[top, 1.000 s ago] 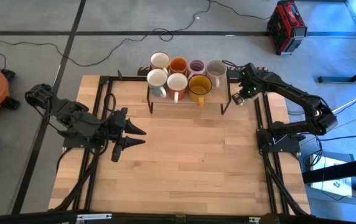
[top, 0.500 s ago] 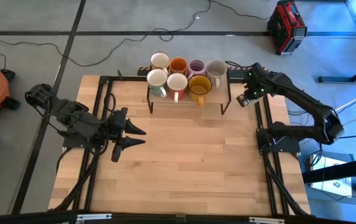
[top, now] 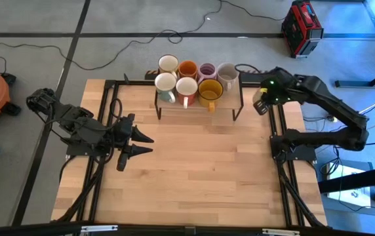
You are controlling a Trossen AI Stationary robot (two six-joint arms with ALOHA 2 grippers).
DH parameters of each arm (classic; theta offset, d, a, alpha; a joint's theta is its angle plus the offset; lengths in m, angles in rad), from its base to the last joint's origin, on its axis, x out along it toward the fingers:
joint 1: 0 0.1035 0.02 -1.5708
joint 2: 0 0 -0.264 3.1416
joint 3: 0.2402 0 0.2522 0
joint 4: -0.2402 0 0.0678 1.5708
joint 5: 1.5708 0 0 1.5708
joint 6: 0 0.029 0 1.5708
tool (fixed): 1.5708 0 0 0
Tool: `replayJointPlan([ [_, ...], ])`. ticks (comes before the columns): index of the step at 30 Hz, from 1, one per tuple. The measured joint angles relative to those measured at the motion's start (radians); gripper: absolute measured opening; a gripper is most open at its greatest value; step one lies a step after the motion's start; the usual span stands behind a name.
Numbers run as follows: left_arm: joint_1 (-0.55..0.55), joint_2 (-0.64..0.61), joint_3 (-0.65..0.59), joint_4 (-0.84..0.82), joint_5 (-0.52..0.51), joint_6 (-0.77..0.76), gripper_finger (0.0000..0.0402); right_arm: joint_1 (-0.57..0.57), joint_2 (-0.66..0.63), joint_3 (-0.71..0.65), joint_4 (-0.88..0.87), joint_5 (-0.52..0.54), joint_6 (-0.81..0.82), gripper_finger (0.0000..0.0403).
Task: Place coffee mugs
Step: Put the light green mug on the shelf
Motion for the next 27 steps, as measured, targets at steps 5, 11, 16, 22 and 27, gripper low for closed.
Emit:
replayJointPlan([
  [5, 0.000, 0.000, 0.000, 0.000, 0.001, 0.002, 0.0141, 0.087, 0.000, 0.122, -0.024, 0.013, 0.014, 0.0003],
  [11, 0.000, 0.000, 0.000, -0.001, 0.005, 0.002, 0.0141, 0.208, 0.036, 0.212, -0.017, 0.038, 0.008, 0.0003],
  [16, 0.000, 0.000, 0.000, -0.001, 0.021, 0.002, 0.0141, 0.303, 0.106, 0.268, 0.002, 0.039, -0.032, 0.0003],
  [22, 0.000, 0.000, 0.000, -0.002, 0.022, 0.002, 0.0141, 0.367, 0.222, 0.338, 0.016, 0.026, -0.102, 0.0003],
  [27, 0.000, 0.000, 0.000, -0.003, 0.023, 0.002, 0.0141, 0.363, 0.305, 0.358, -0.007, 0.004, -0.137, 0.0003],
])
